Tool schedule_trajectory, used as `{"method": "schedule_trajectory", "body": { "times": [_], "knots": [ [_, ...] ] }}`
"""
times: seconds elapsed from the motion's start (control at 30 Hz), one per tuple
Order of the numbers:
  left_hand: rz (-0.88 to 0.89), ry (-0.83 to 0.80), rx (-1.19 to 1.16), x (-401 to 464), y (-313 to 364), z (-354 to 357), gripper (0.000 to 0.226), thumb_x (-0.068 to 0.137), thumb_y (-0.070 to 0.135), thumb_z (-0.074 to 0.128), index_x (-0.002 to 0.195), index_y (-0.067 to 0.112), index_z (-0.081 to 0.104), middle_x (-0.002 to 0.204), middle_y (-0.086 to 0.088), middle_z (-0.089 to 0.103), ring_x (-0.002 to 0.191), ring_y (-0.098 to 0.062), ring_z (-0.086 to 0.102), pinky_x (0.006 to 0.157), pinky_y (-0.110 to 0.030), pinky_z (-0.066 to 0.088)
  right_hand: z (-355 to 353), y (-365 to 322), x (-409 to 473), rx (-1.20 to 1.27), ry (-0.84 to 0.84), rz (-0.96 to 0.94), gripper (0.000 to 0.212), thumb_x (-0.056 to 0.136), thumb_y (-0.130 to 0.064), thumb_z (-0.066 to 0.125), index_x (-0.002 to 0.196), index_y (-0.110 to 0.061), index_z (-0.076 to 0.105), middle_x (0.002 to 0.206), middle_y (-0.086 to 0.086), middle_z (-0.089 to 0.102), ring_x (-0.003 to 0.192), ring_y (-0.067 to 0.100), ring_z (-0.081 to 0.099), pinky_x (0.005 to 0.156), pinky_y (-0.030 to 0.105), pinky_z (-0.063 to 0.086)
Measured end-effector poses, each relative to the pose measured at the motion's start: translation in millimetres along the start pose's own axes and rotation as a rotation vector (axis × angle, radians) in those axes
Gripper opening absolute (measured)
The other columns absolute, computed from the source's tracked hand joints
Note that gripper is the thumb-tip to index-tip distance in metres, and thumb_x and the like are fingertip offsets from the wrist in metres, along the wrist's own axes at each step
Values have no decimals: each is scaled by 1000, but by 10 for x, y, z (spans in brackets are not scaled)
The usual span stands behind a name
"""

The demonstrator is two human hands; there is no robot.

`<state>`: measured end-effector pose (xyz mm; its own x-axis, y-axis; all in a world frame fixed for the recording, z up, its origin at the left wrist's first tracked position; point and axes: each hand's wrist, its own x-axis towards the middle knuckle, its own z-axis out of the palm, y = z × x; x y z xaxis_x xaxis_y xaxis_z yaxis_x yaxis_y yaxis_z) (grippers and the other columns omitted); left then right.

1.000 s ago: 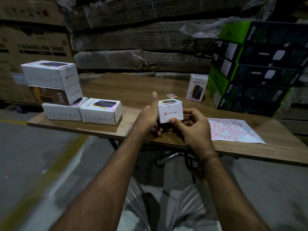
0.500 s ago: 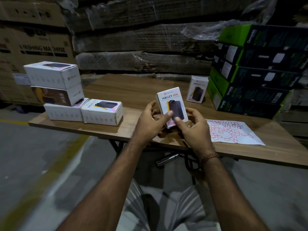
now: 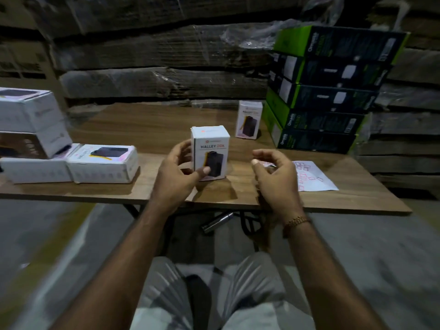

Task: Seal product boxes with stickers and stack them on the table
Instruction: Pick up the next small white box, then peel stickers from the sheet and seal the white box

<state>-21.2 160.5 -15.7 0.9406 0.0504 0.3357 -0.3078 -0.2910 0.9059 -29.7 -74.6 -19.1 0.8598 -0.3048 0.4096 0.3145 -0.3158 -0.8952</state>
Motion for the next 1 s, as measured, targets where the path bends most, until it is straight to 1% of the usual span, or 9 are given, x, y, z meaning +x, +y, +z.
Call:
{"method": "schedule_trajectory", "body": {
  "times": [0.1, 0.17, 0.3, 0.4, 0.5, 0.57, 0.7, 0.87, 1.0],
  "knots": [
    [23, 46, -25, -20, -17, 9, 104, 79, 35, 94, 163, 37, 34, 157, 9, 50, 138, -5, 52, 98, -31, 56, -554, 91, 63, -241, 82, -54, 9, 97, -17, 70, 98, -24, 76, 95, -13, 75, 85, 7, 68, 80, 32, 57],
    [56, 253, -43, -109, 49, 84, 110, 81, 48, 89, 167, 38, 21, 161, 2, 42, 134, -13, 54, 91, -31, 57, -851, 165, 96, -412, 117, -55, 14, 97, -12, 68, 96, -25, 75, 95, -9, 74, 87, 12, 67, 82, 30, 54],
    [417, 769, -66, -428, 250, 432, 69, 102, 24, 66, 158, 2, 31, 159, -16, 40, 107, -29, 59, 81, -41, 54, -1177, 350, 161, -596, 162, -49, 17, 97, -8, 65, 102, -20, 76, 104, -1, 73, 95, 18, 65, 89, 41, 58],
    [710, 599, 9, -542, 504, 767, 40, 101, 5, 59, 138, -7, 51, 143, -20, 51, 99, -32, 59, 82, -36, 49, -1238, 456, 178, -626, 154, -52, 18, 97, -6, 66, 109, -16, 74, 113, 6, 67, 102, 20, 62, 94, 39, 54],
    [814, 259, 123, -417, 701, 1148, 22, 103, 1, 59, 122, -4, 66, 118, -12, 67, 97, -15, 59, 85, -20, 47, -1260, 520, 166, -637, 159, -34, 23, 93, -6, 68, 114, -12, 74, 115, 9, 64, 106, 25, 61, 94, 34, 50],
    [685, -3, 204, -246, 721, 1393, 26, 102, 8, 63, 128, 5, 66, 119, -6, 68, 100, -8, 59, 84, -17, 48, -1265, 529, 156, -624, 176, -12, 26, 90, -5, 69, 115, -11, 73, 117, 10, 64, 107, 26, 61, 96, 37, 51],
    [462, -325, 394, 28, 501, 1806, 44, 103, 21, 65, 146, 19, 58, 146, 0, 60, 132, -18, 54, 112, -41, 47, -1241, 538, 131, -615, 190, -8, 30, 87, -1, 67, 115, -7, 73, 116, 13, 65, 107, 29, 63, 94, 31, 48],
    [271, -428, 496, 149, 407, 1920, 43, 103, 15, 54, 144, 24, 60, 148, -2, 62, 137, -23, 55, 114, -45, 47, -1238, 524, 115, -619, 195, -8, 28, 90, -1, 65, 115, -8, 75, 115, 9, 65, 103, 21, 62, 88, 22, 42],
    [165, -428, 487, 99, 406, 1847, 55, 94, 17, 50, 147, 28, 55, 147, -1, 64, 135, -25, 58, 109, -46, 52, -1211, 503, 113, -636, 189, -16, 28, 95, -2, 62, 118, -12, 76, 119, 7, 64, 108, 21, 63, 89, 30, 53]
  ]
}}
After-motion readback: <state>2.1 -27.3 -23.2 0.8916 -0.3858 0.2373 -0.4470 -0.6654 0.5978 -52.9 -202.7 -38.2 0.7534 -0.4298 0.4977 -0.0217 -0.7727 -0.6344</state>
